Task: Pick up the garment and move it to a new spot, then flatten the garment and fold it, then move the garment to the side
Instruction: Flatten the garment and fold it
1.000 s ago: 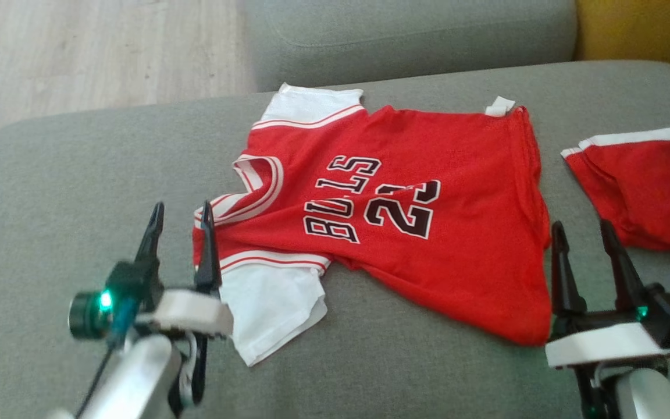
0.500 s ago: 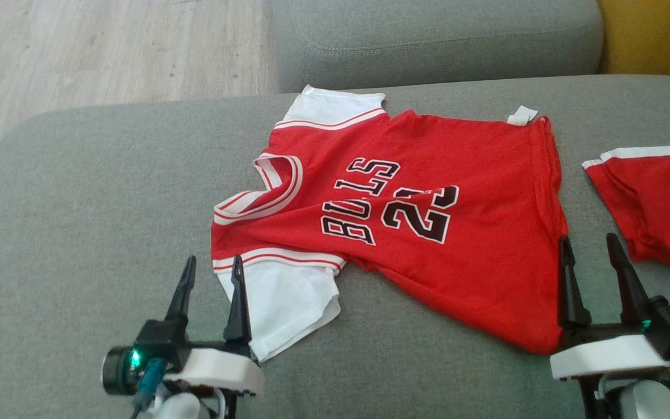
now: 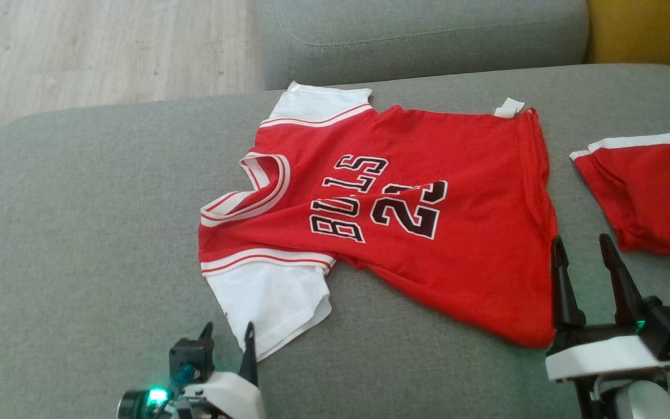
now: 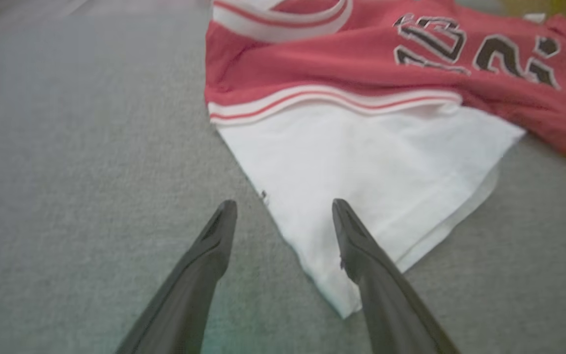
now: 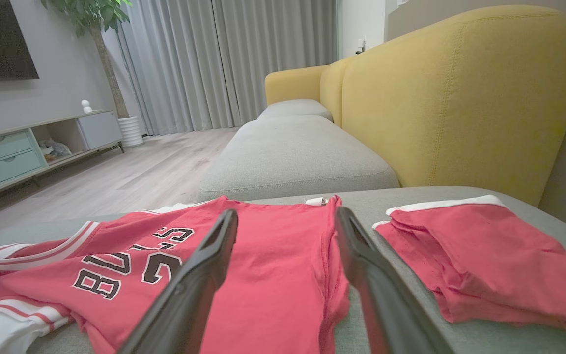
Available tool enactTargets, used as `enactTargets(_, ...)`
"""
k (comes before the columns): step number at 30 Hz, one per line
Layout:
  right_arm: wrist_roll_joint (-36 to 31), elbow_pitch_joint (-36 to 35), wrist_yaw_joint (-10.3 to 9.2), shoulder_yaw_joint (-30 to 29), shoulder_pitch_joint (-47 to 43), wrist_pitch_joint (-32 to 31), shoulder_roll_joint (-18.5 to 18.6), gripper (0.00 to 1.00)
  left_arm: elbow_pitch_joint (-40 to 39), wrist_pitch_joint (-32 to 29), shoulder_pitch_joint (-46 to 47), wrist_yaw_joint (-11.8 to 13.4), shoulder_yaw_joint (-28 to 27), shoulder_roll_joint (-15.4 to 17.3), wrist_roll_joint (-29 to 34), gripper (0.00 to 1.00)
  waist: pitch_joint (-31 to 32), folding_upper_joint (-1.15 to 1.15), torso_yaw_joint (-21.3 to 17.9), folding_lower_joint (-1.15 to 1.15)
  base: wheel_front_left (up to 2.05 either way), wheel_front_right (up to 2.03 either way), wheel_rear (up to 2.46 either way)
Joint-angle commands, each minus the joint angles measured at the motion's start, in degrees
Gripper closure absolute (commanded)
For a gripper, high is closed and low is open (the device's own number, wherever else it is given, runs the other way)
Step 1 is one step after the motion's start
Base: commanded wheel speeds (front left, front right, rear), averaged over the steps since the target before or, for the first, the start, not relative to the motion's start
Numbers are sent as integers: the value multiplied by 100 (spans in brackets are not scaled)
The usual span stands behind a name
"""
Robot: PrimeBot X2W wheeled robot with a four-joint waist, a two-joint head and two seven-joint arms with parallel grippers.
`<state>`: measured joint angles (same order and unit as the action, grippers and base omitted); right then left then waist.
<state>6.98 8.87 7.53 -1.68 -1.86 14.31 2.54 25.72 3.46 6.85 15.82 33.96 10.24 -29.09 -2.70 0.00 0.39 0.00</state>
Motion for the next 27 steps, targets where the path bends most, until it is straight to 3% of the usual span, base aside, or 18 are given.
enactTargets(1, 6, -167, -4, 152, 188, 62, 33, 0, -94, -28, 236, 68, -164, 60, 44, 0, -12, 0, -24, 0, 0, 0, 0)
enactTargets(5, 12, -148, -4, 143, 198, 64, 33, 0, 64, -306, 229, 150, -119, 73, 19, 0, -45, 0, -91, 0, 0, 0, 0)
enactTargets(13, 37, -116, -4, 124, 252, 66, 33, 0, 56, -949, 212, -82, 162, 125, -69, 0, -109, 0, -186, 0, 0, 0, 0)
enactTargets(14, 40, -106, -4, 122, 259, 66, 33, 0, 36, -1041, 196, -118, 206, 135, -81, 31, -109, 0, -195, 0, 0, 0, 0)
enactTargets(15, 44, -96, -4, 120, 267, 67, 33, 0, 13, -1113, 186, -145, 236, 150, -93, 80, -109, 0, -204, 0, 0, 0, 0)
enactTargets(16, 50, -87, -4, 118, 278, 67, 33, 0, -14, -1167, 183, -166, 256, 166, -104, 100, -111, 0, -213, 0, 0, 0, 0)
enactTargets(20, 78, -46, -4, 106, 279, 68, 33, 0, -330, -858, 241, -63, 64, 221, -129, 100, -73, 0, -231, 0, 0, 0, 0)
enactTargets(27, 32, 177, -4, 163, 135, -35, 33, 0, -1010, 573, 473, 53, -614, 188, -198, 100, -7, 0, -259, 0, 0, 0, 0)
